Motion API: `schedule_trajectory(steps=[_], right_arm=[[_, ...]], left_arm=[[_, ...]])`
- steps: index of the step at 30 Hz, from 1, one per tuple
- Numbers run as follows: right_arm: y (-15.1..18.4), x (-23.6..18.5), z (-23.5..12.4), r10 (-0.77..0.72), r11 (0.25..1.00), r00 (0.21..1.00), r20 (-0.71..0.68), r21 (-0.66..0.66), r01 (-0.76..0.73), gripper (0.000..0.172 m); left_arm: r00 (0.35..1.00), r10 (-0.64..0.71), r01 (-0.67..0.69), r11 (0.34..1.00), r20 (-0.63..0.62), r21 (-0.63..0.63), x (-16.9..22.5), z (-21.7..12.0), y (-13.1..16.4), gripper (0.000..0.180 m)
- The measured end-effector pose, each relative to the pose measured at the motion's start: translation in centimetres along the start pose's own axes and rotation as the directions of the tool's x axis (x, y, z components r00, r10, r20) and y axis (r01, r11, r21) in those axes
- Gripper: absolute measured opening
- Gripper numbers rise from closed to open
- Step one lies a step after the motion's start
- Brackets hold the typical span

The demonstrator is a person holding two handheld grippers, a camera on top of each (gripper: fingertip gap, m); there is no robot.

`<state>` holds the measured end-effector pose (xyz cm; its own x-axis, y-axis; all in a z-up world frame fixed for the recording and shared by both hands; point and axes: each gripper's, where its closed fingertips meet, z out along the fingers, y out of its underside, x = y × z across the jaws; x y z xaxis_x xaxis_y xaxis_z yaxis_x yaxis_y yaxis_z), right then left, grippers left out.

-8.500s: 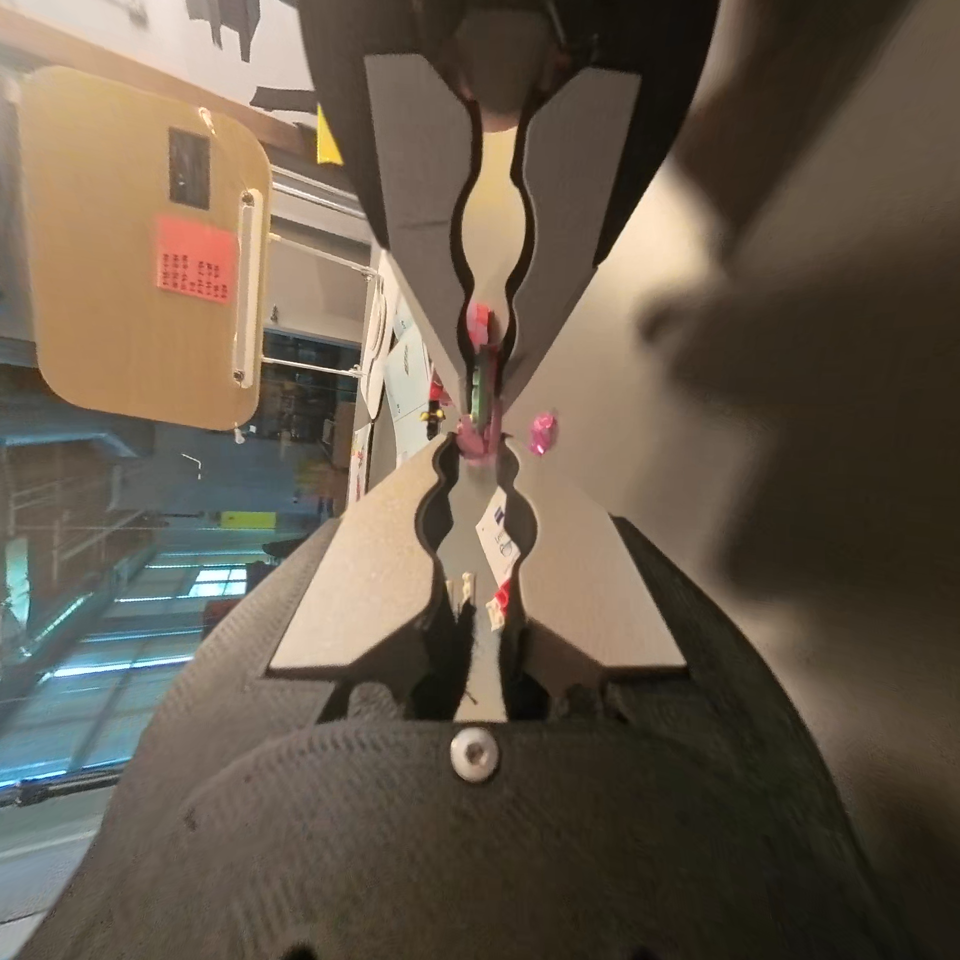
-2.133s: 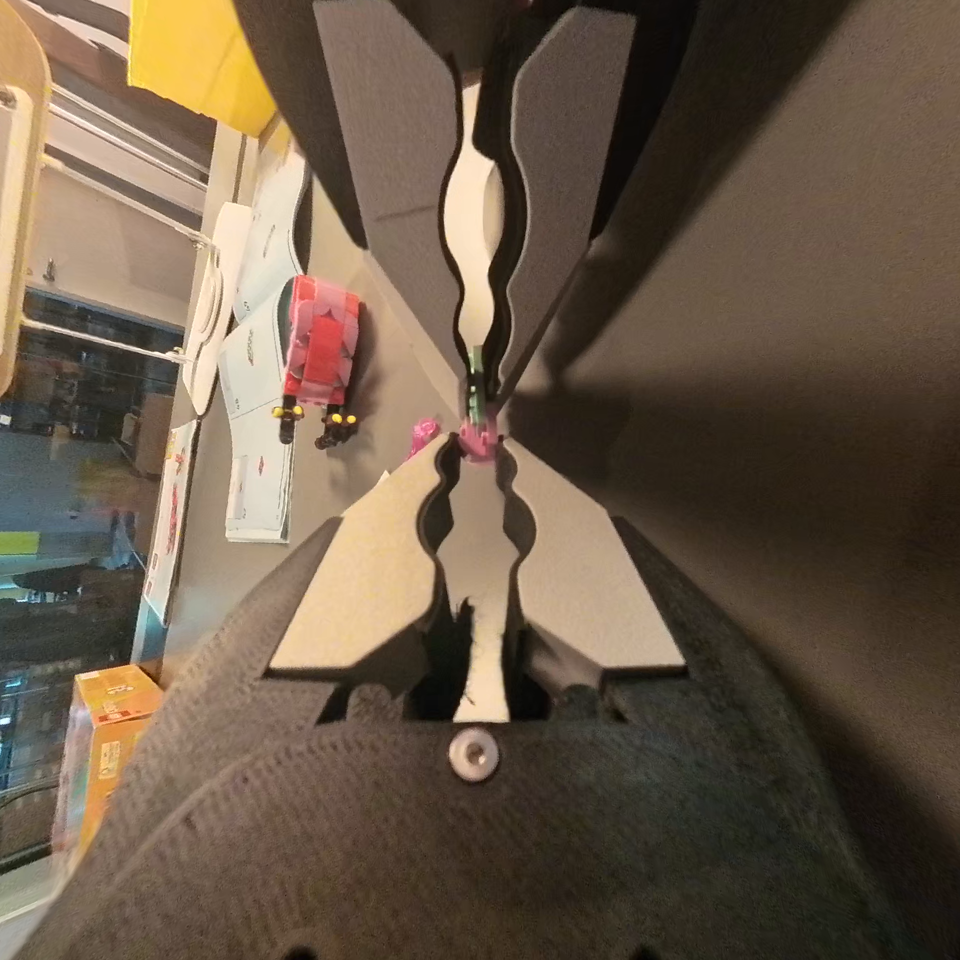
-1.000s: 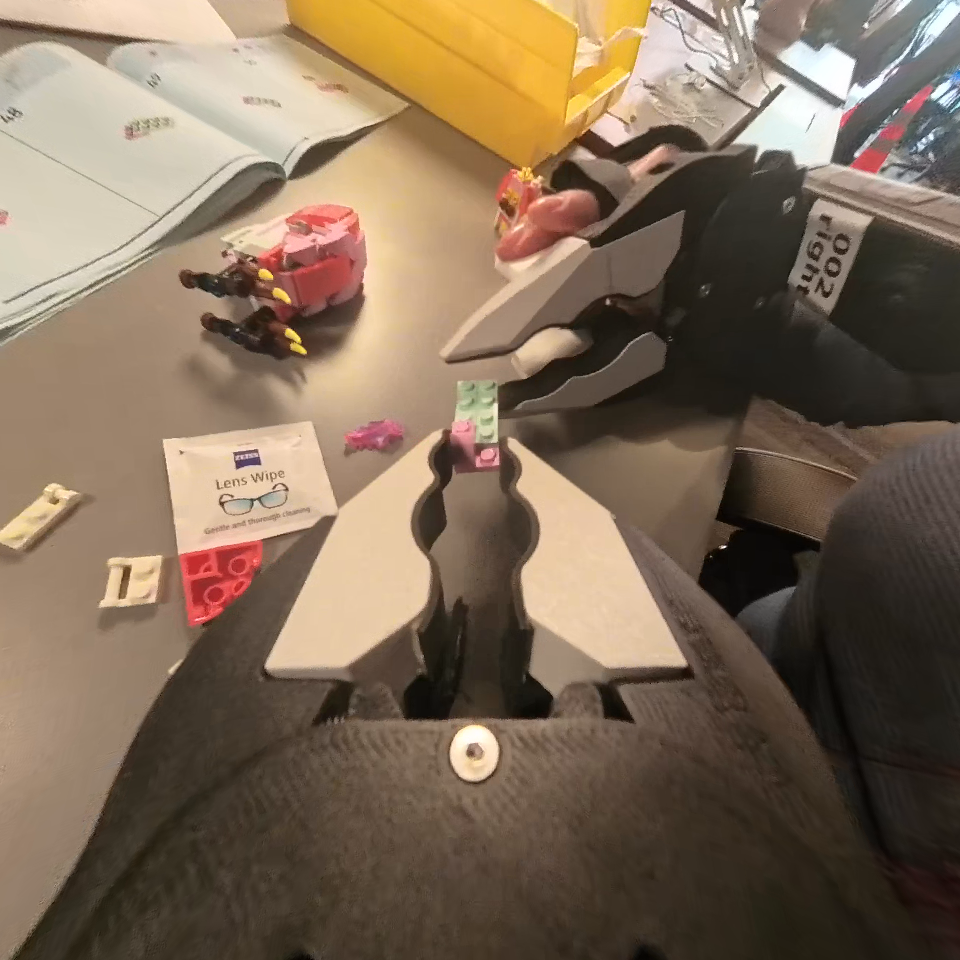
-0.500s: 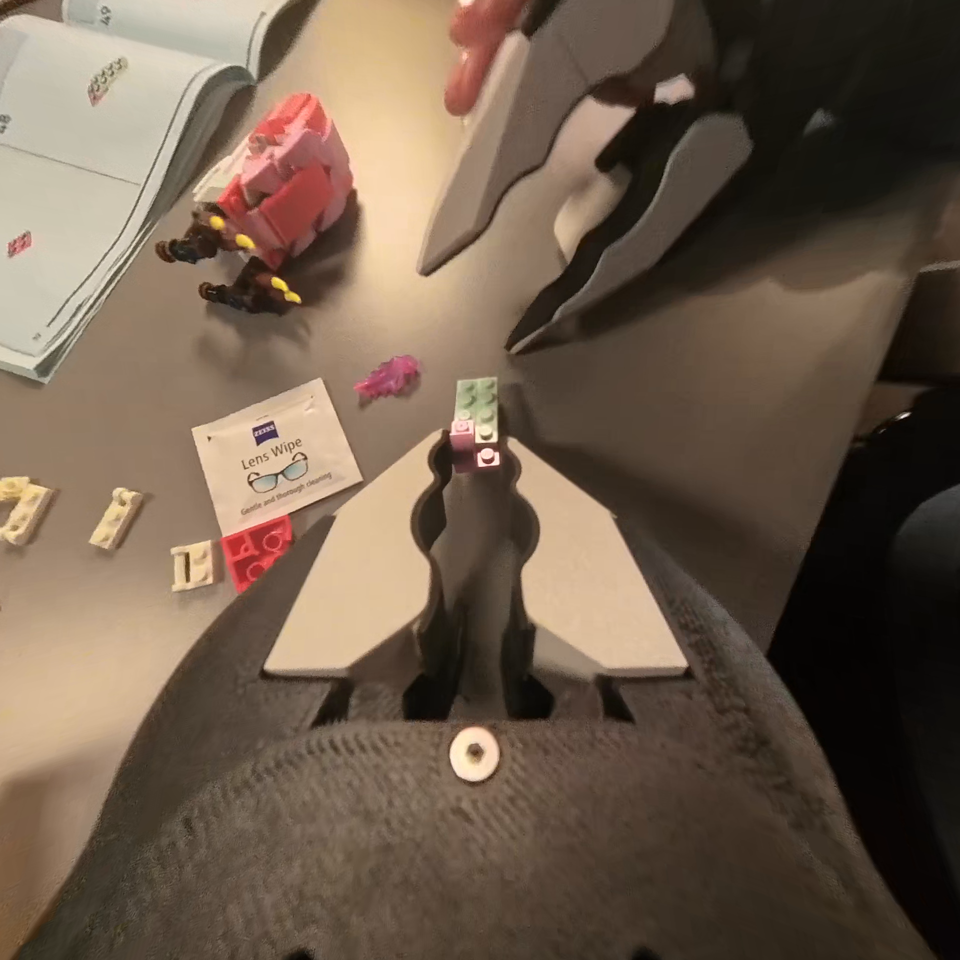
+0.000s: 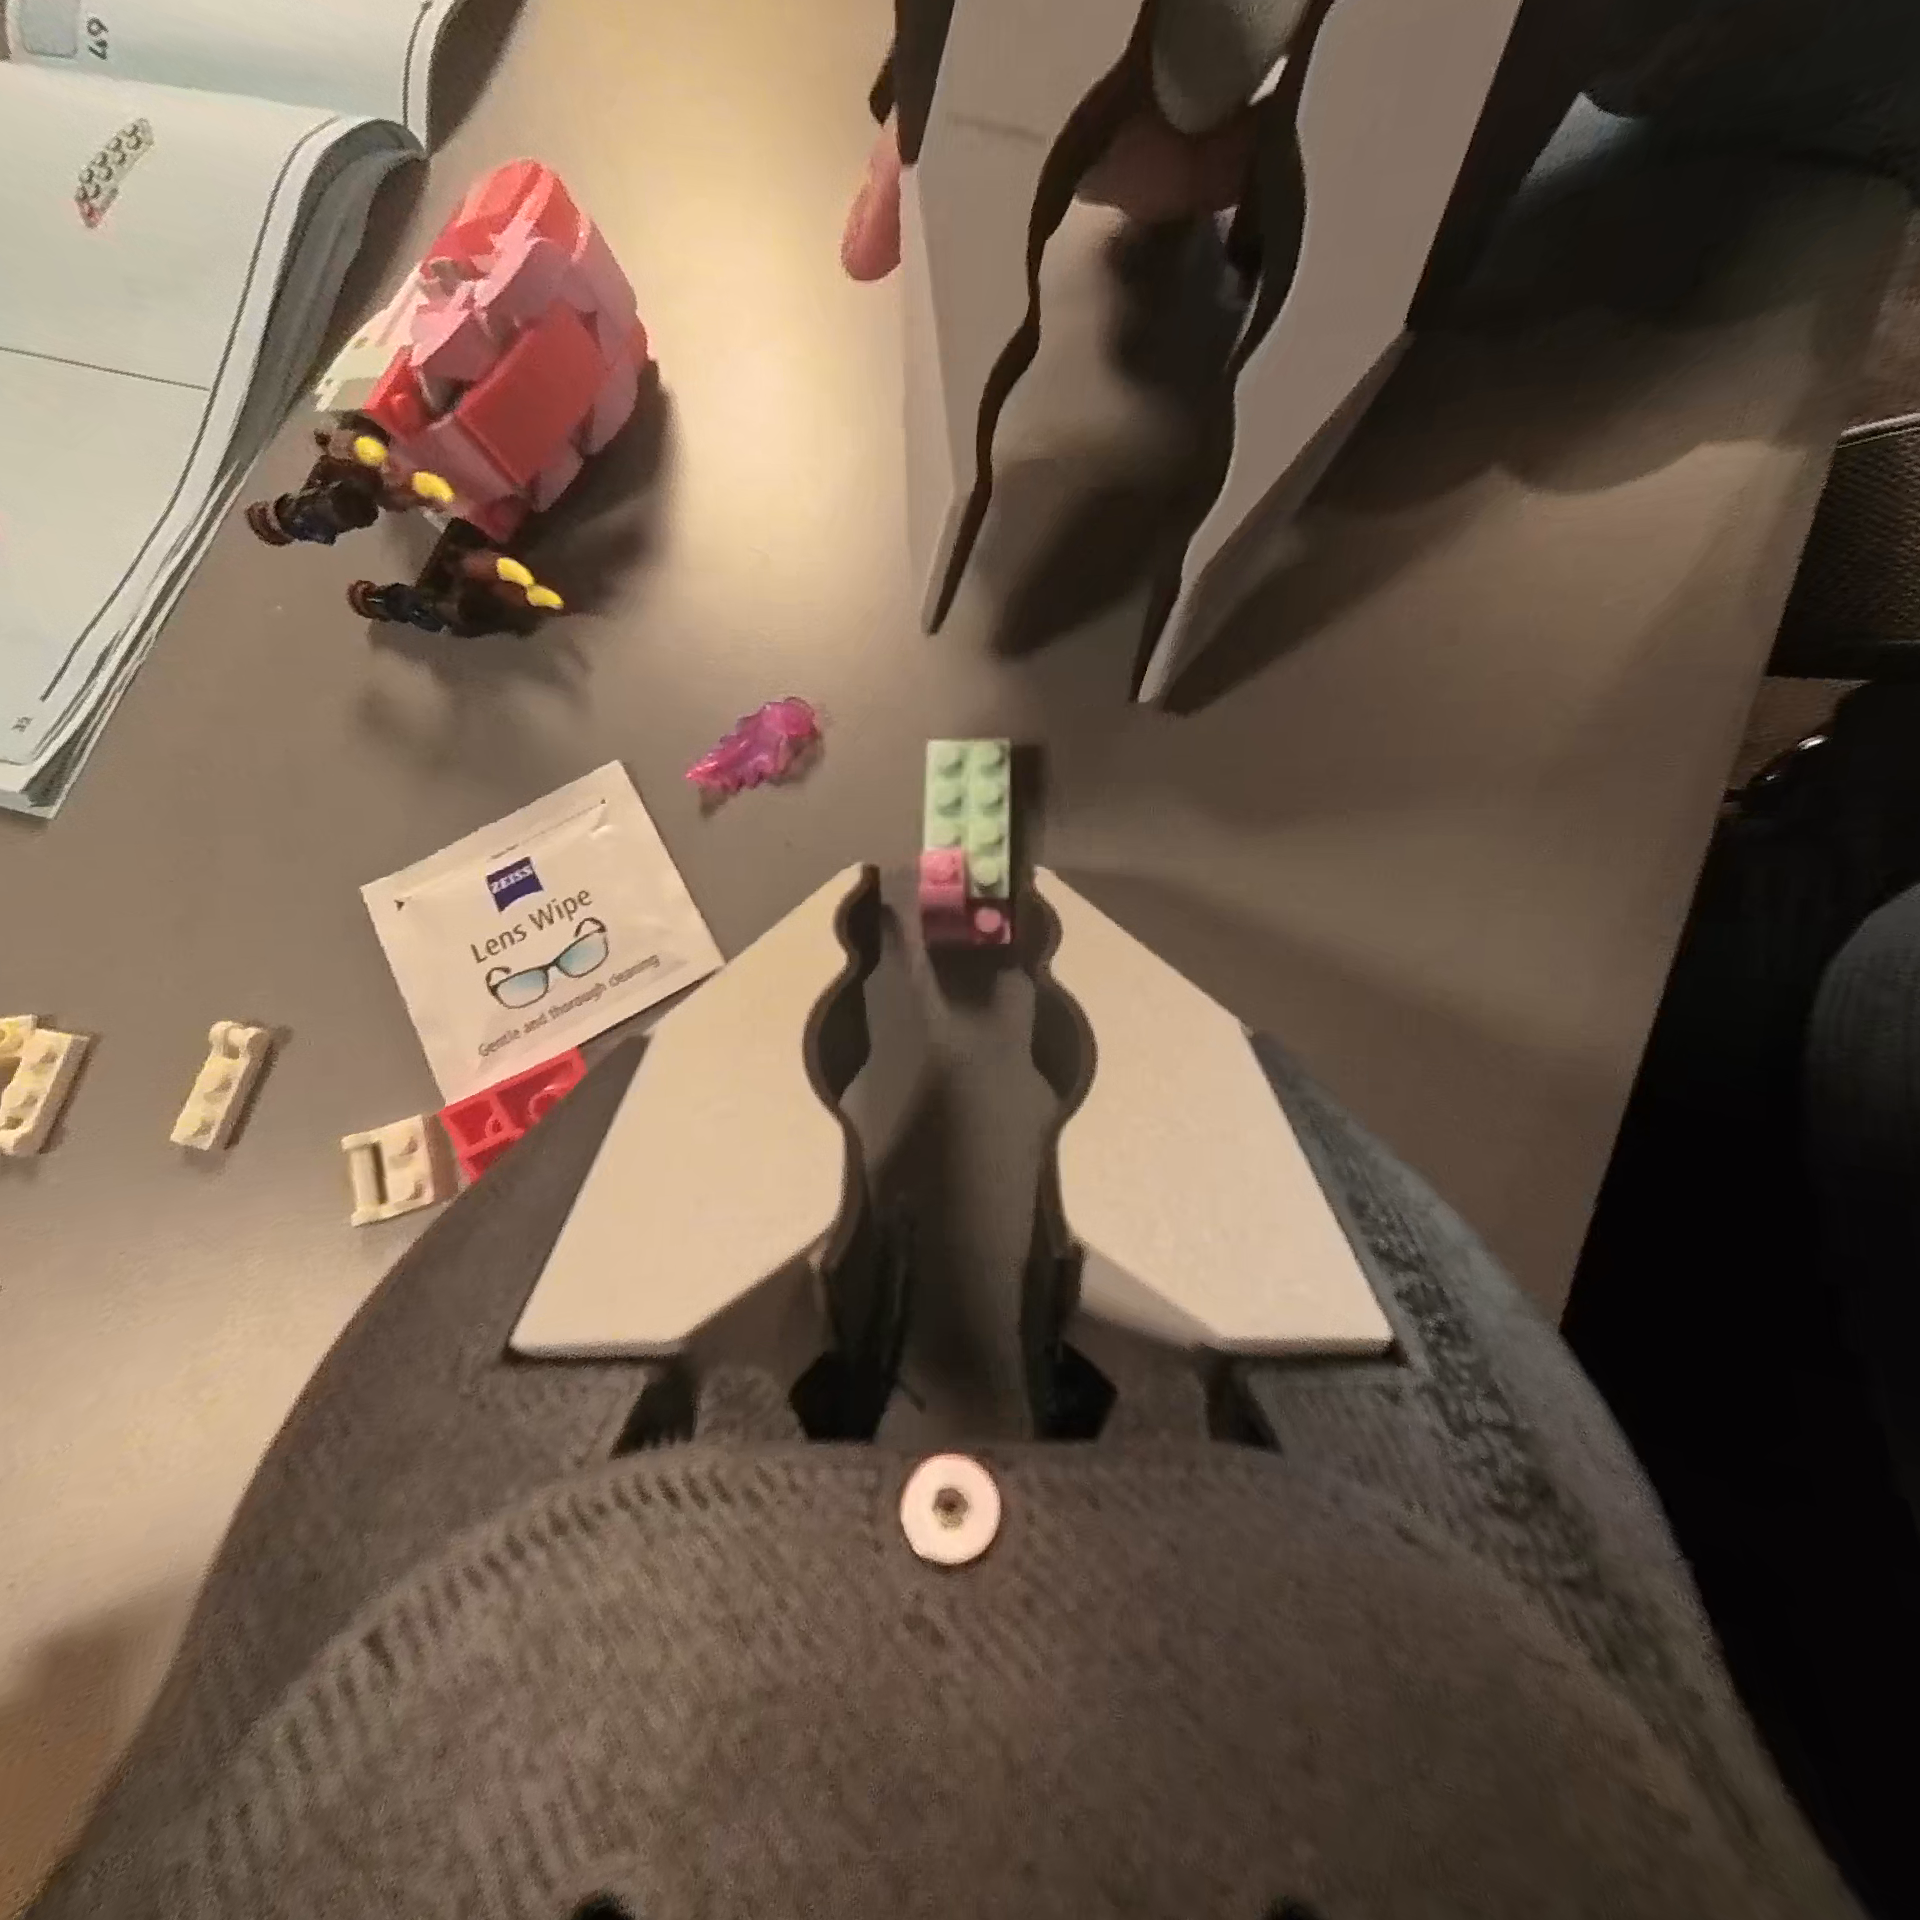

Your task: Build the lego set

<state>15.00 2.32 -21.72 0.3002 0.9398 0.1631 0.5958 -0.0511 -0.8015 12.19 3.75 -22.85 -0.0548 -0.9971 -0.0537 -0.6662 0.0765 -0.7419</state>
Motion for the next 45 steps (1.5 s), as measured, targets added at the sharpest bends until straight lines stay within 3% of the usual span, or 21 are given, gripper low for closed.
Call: schedule_trajectory(steps=[4, 8, 12, 13, 17, 20, 22, 24, 26, 32, 33, 35, 37, 45], right_arm=[[-0.6, 0.9, -0.4, -0.007, 0.999, 0.999, -0.051, 0.045, 0.009, 0.036], [-2.0, 3.3, -1.4, -0.071, 0.986, 0.968, -0.243, 0.130, 0.105, 0.036], [-4.0, 5.4, -3.3, -0.095, 0.951, 0.881, -0.463, 0.218, 0.217, 0.033], [-4.3, 5.9, -3.8, -0.089, 0.943, 0.856, -0.509, 0.233, 0.237, 0.030], [-3.4, 8.4, -5.3, -0.136, 0.948, 0.698, -0.703, 0.113, 0.298, 0.023], [-3.3, 9.5, -6.6, -0.114, 0.948, 0.624, -0.773, 0.103, 0.300, 0.020], [-3.1, 10.3, -7.4, -0.075, 0.950, 0.590, -0.804, 0.123, 0.288, 0.018], [-2.7, 11.1, -8.1, -0.041, 0.954, 0.559, -0.828, 0.133, 0.267, 0.018], [-2.4, 11.9, -8.6, -0.013, 0.959, 0.529, -0.849, 0.140, 0.248, 0.018], [-1.5, 13.3, -9.3, 0.001, 0.972, 0.462, -0.887, 0.109, 0.207, 0.017], [-1.4, 13.5, -9.3, -0.002, 0.974, 0.453, -0.892, 0.100, 0.202, 0.017], [-1.2, 13.8, -9.3, -0.009, 0.977, 0.438, -0.899, 0.084, 0.194, 0.016], [-1.0, 14.1, -9.4, -0.026, 0.980, 0.418, -0.908, 0.058, 0.189, 0.016], [-0.3, 14.9, -9.1, -0.080, 0.989, 0.355, -0.931, -0.029, 0.147, 0.015]], left_arm=[[1.000, -0.021, 0.021, 1.000, -0.008, 0.008, 0.1, -0.4, 0.4, 0.038], [0.998, -0.040, 0.038, 0.999, 0.049, 0.039, -0.3, -2.2, 0.7, 0.046], [0.987, -0.120, 0.096, 0.972, 0.105, 0.213, -0.7, -7.2, -0.4, 0.046], [0.984, -0.137, 0.104, 0.962, 0.116, 0.254, -0.8, -8.8, -0.4, 0.039], [0.954, -0.202, 0.104, 0.916, 0.222, 0.387, -2.7, -16.2, 0.1, 0.032], [0.892, -0.281, 0.127, 0.908, 0.354, 0.400, -6.3, -21.9, 1.8, 0.032], [0.785, -0.387, 0.205, 0.899, 0.483, 0.388, -10.5, -25.4, 3.8, 0.023], [0.718, -0.409, 0.251, 0.907, 0.563, 0.339, -14.3, -27.5, 5.5, 0.017], [0.713, -0.402, 0.314, 0.915, 0.574, 0.251, -17.4, -27.6, 7.1, 0.017], [0.798, -0.348, 0.424, 0.904, 0.492, -0.048, -23.3, -24.8, 10.6, 0.017], [0.819, -0.357, 0.436, 0.896, 0.449, -0.084, -23.5, -24.2, 11.0, 0.018], [0.905, -0.365, 0.395, 0.912, 0.220, -0.112, -21.9, -22.4, 9.9, 0.030], [0.916, -0.397, 0.402, 0.909, 0.063, -0.113, -20.8, -21.2, 9.1, 0.038], [0.955, -0.296, 0.261, 0.885, -0.034, -0.386, -20.3, -17.1, 13.0, 0.027]])
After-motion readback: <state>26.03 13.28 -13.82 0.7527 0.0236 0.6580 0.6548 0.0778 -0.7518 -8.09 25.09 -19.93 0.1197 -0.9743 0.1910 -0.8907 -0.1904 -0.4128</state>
